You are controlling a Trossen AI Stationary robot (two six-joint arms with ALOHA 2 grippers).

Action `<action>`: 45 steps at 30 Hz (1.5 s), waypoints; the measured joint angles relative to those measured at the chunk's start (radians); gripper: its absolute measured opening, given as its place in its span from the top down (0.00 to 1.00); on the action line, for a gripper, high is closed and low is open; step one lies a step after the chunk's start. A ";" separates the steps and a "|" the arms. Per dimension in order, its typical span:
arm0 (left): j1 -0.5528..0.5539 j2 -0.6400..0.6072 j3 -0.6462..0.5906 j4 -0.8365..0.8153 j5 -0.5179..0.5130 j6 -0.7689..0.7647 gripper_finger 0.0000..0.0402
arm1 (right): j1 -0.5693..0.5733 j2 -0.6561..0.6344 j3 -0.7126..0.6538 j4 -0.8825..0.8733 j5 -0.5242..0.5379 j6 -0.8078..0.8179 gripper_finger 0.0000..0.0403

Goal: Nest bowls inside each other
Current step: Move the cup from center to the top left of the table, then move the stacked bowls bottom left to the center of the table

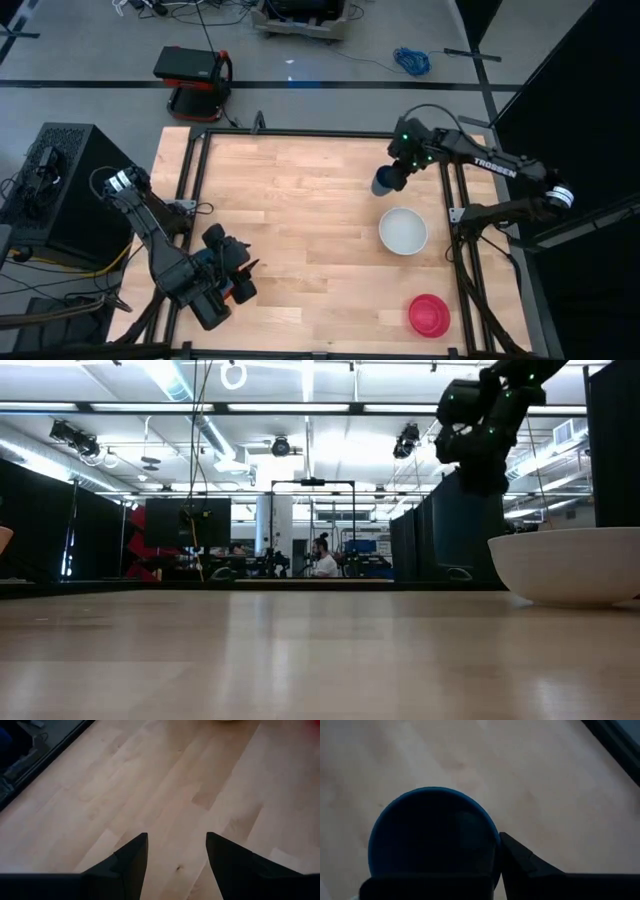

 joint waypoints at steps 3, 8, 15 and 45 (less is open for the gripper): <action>0.000 0.000 0.000 0.000 0.000 0.000 0.53 | -0.027 0.006 -0.020 -0.001 -0.003 -0.005 1.00; 0.003 0.000 0.000 -0.001 0.000 -0.001 0.53 | -0.042 0.009 -0.051 0.001 -0.009 -0.012 0.99; 0.010 0.000 0.000 -0.001 0.001 0.000 0.53 | -0.044 0.010 -0.075 0.014 -0.009 -0.014 0.95; 0.017 -0.001 0.000 0.031 0.356 -0.038 0.56 | -0.057 -0.134 0.003 0.054 0.033 -0.060 0.60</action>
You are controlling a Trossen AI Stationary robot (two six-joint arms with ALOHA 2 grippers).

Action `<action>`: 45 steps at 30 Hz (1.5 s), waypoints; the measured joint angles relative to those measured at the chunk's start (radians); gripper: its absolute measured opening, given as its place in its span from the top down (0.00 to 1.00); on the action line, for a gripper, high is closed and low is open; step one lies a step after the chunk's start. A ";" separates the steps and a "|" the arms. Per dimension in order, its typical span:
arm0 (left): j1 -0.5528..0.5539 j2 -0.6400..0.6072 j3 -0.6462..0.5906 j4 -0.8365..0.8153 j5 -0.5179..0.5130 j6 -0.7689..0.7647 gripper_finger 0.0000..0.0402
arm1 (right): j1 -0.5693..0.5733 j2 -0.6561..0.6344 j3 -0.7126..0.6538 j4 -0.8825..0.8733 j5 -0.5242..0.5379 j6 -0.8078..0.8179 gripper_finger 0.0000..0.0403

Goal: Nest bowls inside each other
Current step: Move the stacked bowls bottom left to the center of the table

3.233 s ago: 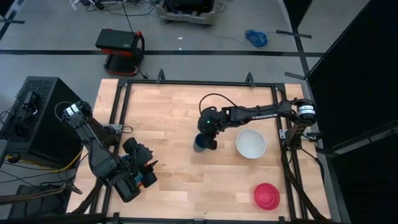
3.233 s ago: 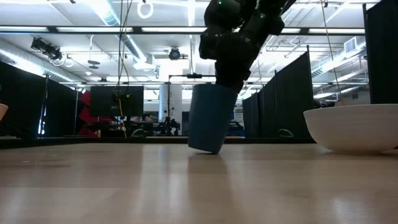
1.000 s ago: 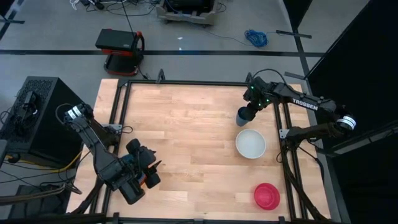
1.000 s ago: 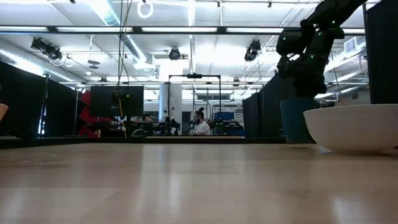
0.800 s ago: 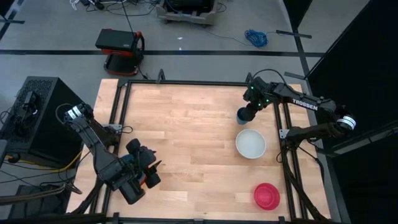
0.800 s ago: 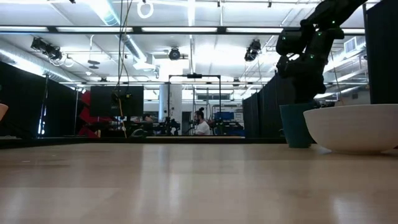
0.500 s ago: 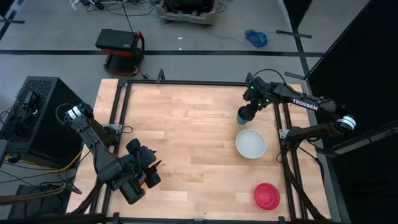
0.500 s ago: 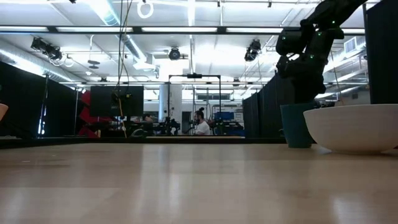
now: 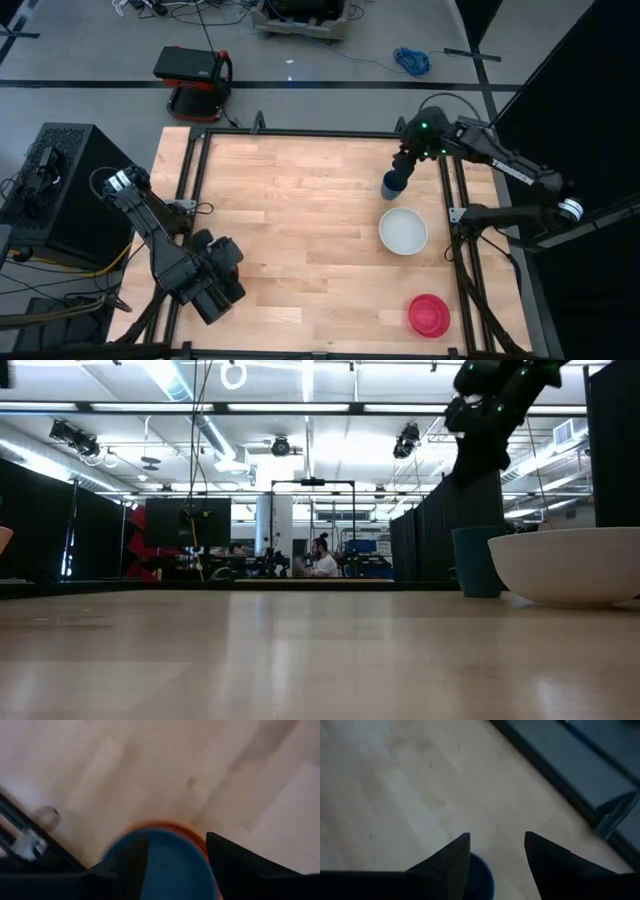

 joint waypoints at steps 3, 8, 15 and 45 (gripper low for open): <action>0.000 0.000 0.000 0.027 0.092 -0.017 0.57 | -0.001 -0.041 0.018 0.009 0.001 -0.005 0.60; -0.001 0.000 0.000 0.098 0.200 -0.037 0.58 | -0.003 -0.102 0.039 0.020 0.003 -0.012 0.59; -0.001 0.072 0.000 0.150 0.232 -0.050 0.56 | -0.003 -0.137 0.039 0.019 0.000 -0.012 0.52; 0.038 0.323 0.000 0.171 0.426 -0.050 0.49 | -0.001 -0.143 0.039 0.020 -0.017 -0.009 0.54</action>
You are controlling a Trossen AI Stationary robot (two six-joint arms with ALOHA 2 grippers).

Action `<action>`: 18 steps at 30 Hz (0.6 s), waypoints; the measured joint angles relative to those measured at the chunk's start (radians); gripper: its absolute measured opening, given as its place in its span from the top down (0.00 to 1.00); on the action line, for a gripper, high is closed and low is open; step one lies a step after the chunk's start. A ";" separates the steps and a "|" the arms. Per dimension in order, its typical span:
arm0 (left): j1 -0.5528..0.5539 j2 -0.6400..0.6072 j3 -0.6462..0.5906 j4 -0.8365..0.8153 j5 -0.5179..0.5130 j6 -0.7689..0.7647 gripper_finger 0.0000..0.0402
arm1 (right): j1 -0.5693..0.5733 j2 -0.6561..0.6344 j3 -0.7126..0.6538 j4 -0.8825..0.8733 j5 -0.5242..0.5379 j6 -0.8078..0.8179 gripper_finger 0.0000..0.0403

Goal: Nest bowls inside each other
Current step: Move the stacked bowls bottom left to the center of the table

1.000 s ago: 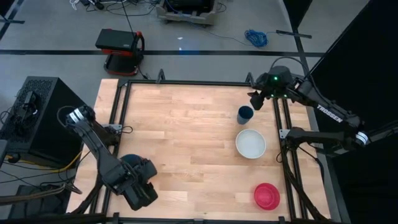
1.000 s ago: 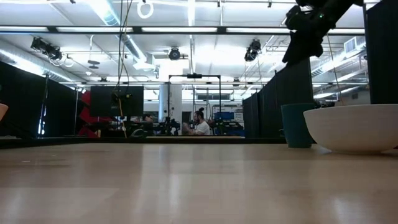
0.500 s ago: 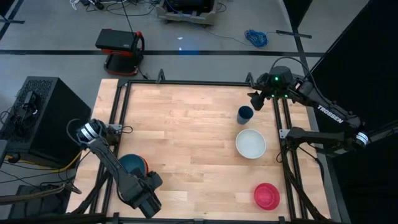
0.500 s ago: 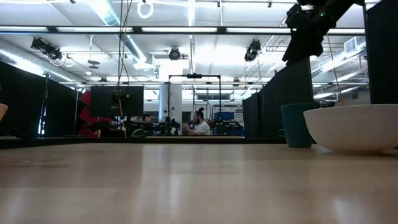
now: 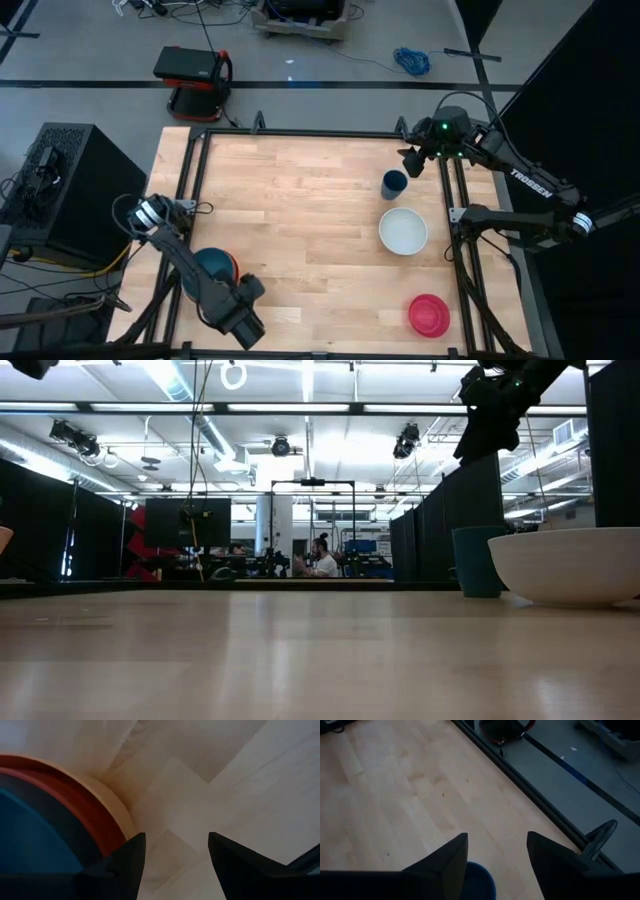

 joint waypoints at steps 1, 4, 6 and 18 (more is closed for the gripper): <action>0.003 0.000 0.000 0.000 0.000 0.000 0.49 | 0.000 0.000 0.000 0.000 0.000 0.000 0.54; 0.010 0.000 0.000 -0.011 0.001 0.000 0.49 | 0.000 0.000 0.000 0.000 0.000 0.000 0.53; 0.012 0.000 0.000 -0.023 0.002 -0.001 0.49 | 0.000 0.000 0.000 0.000 0.000 0.000 0.53; 0.018 0.000 0.000 -0.072 0.020 -0.006 0.49 | 0.000 0.000 0.000 0.000 0.000 0.004 0.54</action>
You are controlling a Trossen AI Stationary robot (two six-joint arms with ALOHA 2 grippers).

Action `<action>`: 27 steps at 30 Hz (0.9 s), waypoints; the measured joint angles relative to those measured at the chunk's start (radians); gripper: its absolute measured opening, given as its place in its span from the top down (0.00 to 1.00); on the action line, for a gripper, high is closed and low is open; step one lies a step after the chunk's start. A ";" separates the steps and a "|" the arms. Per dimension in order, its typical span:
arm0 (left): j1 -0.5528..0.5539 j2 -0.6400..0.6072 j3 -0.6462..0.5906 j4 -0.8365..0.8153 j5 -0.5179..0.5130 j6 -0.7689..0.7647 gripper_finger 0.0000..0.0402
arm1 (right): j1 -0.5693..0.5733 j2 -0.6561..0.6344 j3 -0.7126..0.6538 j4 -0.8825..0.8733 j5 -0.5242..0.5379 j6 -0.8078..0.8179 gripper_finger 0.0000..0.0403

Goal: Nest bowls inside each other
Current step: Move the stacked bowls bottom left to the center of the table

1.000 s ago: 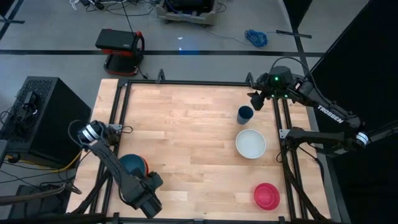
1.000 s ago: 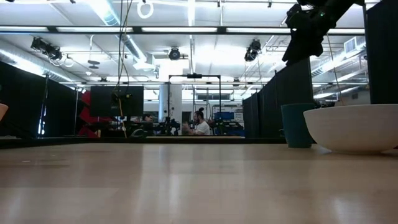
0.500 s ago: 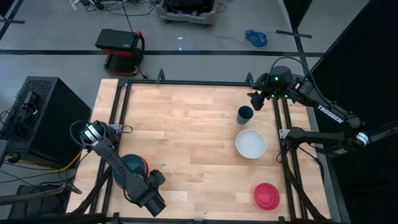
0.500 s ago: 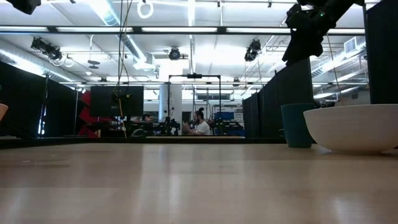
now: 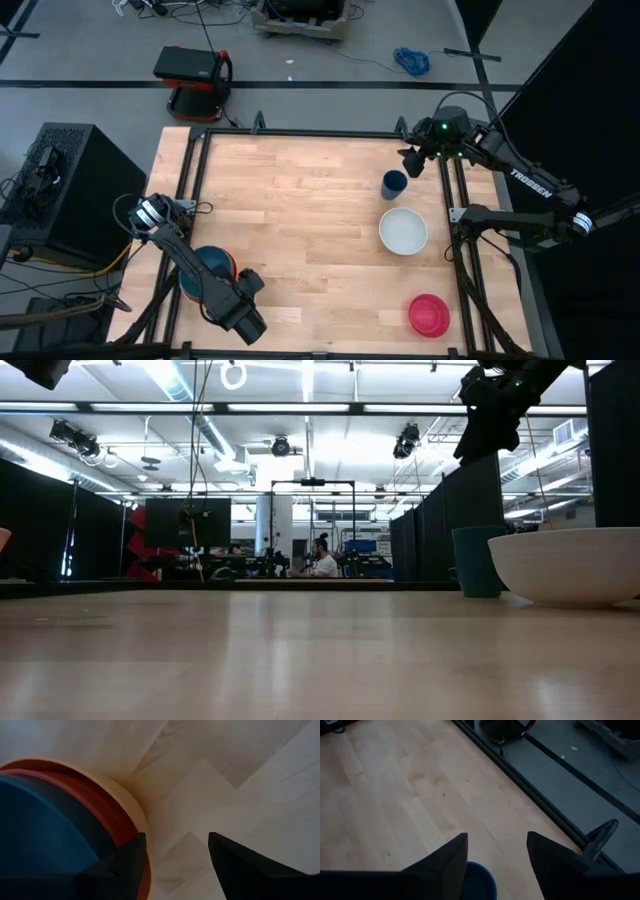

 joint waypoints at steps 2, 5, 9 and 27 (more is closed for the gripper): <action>0.001 0.000 0.000 -0.008 0.003 -0.001 0.49 | 0.000 0.000 0.000 0.000 0.000 0.001 0.55; 0.005 0.000 0.000 -0.015 0.007 -0.003 0.49 | 0.000 0.000 0.000 0.000 0.000 0.001 0.55; 0.014 0.000 0.000 -0.026 0.006 -0.003 0.49 | 0.000 0.000 0.000 0.000 0.000 0.001 0.54; 0.025 0.074 0.000 -0.017 0.068 0.048 0.77 | 0.000 0.000 0.000 0.000 -0.018 0.001 0.58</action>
